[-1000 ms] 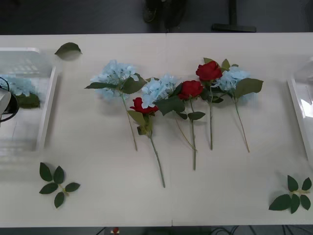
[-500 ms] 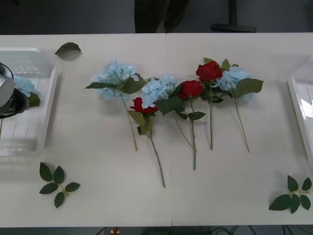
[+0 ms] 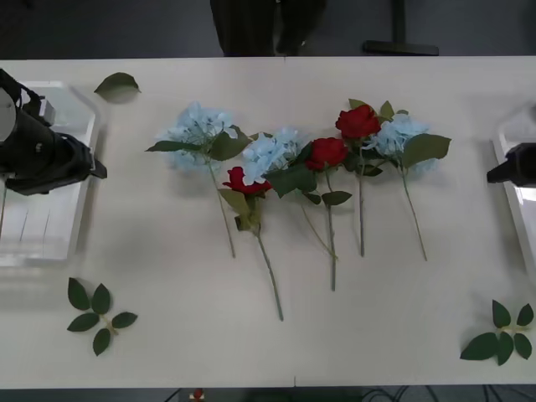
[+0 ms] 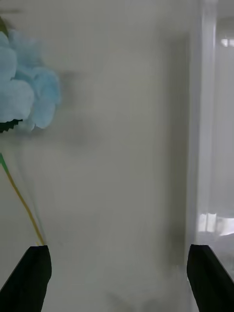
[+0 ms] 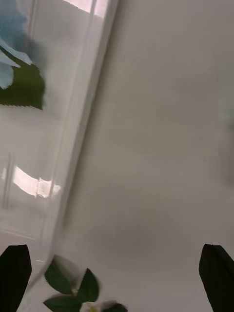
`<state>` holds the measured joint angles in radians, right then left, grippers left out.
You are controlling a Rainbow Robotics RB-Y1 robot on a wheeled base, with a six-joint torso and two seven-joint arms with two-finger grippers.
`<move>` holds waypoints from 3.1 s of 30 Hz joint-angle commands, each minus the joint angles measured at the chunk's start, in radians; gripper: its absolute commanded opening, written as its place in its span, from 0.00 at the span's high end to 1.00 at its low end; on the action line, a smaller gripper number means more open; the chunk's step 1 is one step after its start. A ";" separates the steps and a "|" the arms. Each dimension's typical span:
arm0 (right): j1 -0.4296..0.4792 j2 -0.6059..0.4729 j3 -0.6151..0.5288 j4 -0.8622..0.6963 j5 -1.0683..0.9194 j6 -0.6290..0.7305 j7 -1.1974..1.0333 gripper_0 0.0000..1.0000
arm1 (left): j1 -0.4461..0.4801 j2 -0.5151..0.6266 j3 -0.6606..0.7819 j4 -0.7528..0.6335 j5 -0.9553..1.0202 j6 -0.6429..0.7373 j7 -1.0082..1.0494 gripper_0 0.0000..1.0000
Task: Place the red flowers into the right box and the blue flowers into the left box. If a person shows an open palm, hand one flower to the person first, then continue sorting.
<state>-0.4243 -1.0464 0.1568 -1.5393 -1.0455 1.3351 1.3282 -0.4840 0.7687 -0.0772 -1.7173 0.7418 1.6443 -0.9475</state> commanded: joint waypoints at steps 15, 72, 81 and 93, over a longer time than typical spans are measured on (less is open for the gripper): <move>-0.004 0.356 0.070 -0.047 0.435 0.021 -0.250 0.19 | -0.027 -0.146 -0.039 -0.025 -0.074 -0.061 0.012 0.00; -0.068 0.324 -0.174 -0.331 0.352 0.351 -0.241 1.00 | -0.027 -0.146 -0.039 -0.025 -0.074 -0.061 0.012 0.00; -0.047 0.204 -0.296 -0.481 0.133 0.207 -0.210 1.00 | -0.027 -0.146 -0.039 -0.025 -0.074 -0.061 0.012 0.00; -0.176 0.215 -0.046 -0.334 0.302 -0.481 -0.227 1.00 | -0.027 -0.146 -0.039 -0.025 -0.074 -0.061 0.012 0.00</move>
<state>-0.5055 -0.8628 0.0724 -1.9118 -0.8072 0.8954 1.0818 -0.4840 0.6129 -0.1314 -1.7173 0.6730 1.5905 -0.9411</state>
